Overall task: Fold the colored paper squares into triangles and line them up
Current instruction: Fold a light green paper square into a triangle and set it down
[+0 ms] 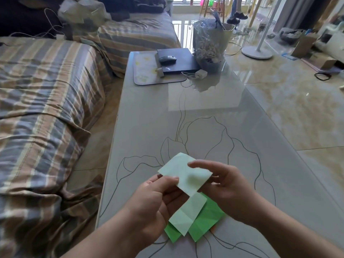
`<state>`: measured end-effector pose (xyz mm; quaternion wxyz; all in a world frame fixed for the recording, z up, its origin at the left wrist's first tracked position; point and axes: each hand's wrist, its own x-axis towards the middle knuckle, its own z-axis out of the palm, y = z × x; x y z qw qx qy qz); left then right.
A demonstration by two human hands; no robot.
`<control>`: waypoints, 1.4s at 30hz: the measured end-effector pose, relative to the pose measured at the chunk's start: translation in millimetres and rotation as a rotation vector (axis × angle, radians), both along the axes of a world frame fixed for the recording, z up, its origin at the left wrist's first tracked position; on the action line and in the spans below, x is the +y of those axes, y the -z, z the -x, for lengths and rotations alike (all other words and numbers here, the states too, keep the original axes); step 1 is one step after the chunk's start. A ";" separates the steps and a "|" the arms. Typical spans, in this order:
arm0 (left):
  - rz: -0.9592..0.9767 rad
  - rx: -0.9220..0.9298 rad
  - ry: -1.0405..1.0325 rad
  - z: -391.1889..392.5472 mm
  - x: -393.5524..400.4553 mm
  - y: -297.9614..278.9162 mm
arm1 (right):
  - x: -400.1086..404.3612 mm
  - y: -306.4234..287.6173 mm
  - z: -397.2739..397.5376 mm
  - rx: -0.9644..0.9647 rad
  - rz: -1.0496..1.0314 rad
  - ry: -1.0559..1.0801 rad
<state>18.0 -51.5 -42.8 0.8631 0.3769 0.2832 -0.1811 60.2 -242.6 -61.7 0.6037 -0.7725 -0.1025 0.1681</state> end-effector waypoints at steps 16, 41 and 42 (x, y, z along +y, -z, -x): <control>-0.297 -0.092 0.096 -7.3 14.3 -16.1 | -16.0 -17.4 -12.0 0.044 -0.177 -0.157; -0.516 -0.276 0.329 -5.6 9.4 -16.1 | -27.1 -22.5 -16.3 0.266 -0.149 -0.230; -0.507 -0.275 0.324 -6.3 10.0 -15.6 | -27.8 -22.4 -17.0 0.258 -0.166 -0.228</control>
